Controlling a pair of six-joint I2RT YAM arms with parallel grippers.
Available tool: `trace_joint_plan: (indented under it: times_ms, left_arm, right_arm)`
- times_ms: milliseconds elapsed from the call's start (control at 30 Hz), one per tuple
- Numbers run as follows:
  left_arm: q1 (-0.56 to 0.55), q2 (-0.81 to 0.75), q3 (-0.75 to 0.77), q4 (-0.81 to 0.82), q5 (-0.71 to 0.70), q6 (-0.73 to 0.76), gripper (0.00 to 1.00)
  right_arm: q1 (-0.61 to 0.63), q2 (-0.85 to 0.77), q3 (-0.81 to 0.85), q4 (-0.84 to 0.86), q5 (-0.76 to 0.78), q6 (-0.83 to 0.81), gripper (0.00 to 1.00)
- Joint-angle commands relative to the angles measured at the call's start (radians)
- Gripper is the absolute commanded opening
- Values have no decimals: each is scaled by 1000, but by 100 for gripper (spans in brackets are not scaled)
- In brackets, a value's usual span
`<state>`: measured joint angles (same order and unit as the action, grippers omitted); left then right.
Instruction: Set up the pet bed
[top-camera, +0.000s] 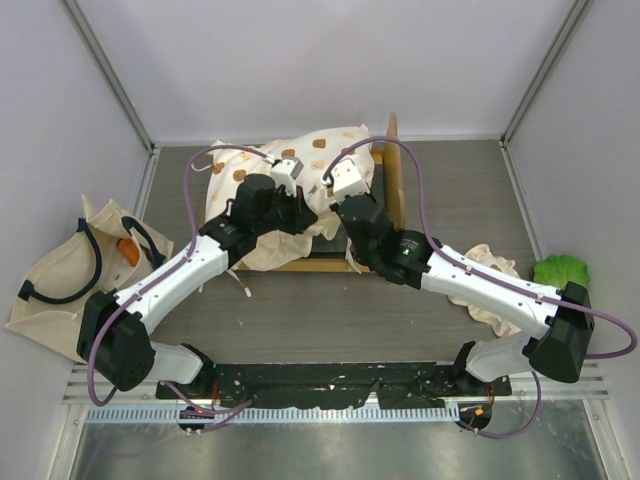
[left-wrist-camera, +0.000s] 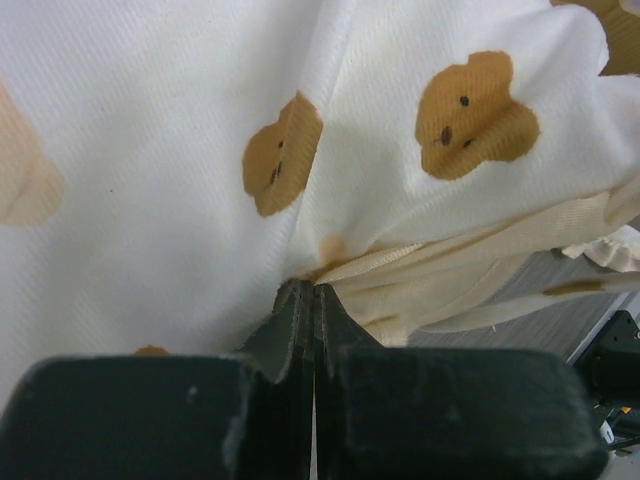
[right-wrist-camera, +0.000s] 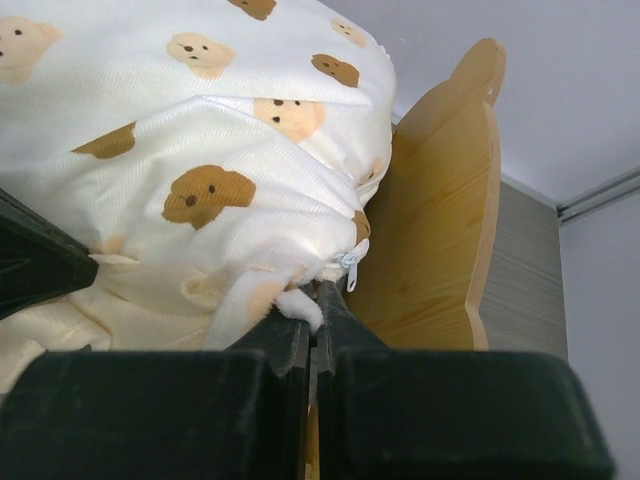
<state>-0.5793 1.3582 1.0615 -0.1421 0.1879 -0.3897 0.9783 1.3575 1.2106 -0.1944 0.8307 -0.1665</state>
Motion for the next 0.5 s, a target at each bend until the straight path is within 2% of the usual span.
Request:
trace_joint_plan:
  times_ms: [0,400,467]
  left_arm:
    - [18,-11,0,-21,-19,8,0]
    - [18,-2,6,-19,-7,2,0]
    - [18,-4,8,-20,-5,-1,0]
  right_arm:
    - [-3,-21,23,127,85,-13,1]
    - [-3,-58,-29,311,71,33,1]
    - [-3,-55,-26,287,61,50,1]
